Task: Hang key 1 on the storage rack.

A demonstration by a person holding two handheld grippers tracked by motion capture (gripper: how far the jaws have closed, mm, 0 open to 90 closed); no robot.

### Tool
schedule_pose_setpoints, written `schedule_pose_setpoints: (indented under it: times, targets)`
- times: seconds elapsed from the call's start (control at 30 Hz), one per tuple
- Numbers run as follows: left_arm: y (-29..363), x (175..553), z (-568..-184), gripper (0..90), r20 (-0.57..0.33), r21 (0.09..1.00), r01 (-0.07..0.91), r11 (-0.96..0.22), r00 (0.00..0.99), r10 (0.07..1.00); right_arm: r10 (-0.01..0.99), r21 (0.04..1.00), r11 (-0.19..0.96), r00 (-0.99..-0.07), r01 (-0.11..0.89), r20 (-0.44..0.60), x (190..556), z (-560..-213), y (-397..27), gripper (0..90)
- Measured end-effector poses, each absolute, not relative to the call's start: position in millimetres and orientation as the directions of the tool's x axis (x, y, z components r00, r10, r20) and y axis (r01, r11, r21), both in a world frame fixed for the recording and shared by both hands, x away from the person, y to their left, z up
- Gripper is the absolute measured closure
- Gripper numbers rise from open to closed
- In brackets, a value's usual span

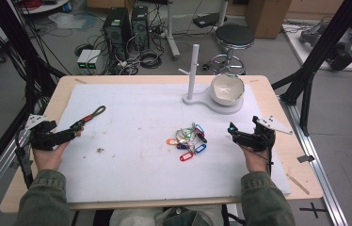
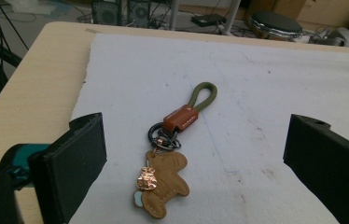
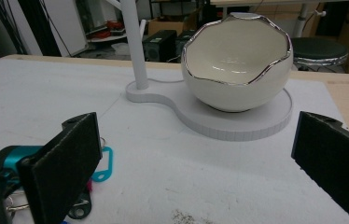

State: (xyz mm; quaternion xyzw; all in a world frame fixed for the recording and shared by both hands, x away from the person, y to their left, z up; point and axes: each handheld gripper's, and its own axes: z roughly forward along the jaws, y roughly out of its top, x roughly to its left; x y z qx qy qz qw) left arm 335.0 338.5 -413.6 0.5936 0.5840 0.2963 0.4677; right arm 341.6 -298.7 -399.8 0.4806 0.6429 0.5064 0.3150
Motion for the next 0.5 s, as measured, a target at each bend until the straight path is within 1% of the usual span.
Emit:
schedule_pose_setpoints:
  times: [0.07,0.1,0.2,0.33,0.5]
  targets:
    - [337.7,335.3,-412.4,6.3,-0.207,0.900,0.414,0.133,0.140,0.968,0.938,0.954,0.023,-0.337,0.299,0.083,341.6,-399.8,-298.9,0.6]
    - [335.9,336.9,-411.1,6.3,-0.186,0.899,0.424,0.112,0.137,0.973,0.938,0.955,0.025,-0.337,0.297,0.080,342.1,-400.1,-299.2,0.5]
    - [333.3,339.9,-408.6,6.3,-0.163,0.895,0.438,0.087,0.139,0.977,0.938,0.953,0.022,-0.335,0.301,0.084,342.9,-400.4,-298.9,0.5]
    - [329.5,343.9,-401.9,6.3,-0.198,0.892,0.438,0.111,0.157,0.968,0.937,0.954,0.022,-0.338,0.299,0.084,343.1,-400.6,-298.6,0.6]
    - [324.7,351.7,-395.5,6.3,-0.171,0.891,0.448,0.076,0.176,0.969,0.937,0.955,0.014,-0.337,0.297,0.091,343.1,-400.4,-299.0,0.6]
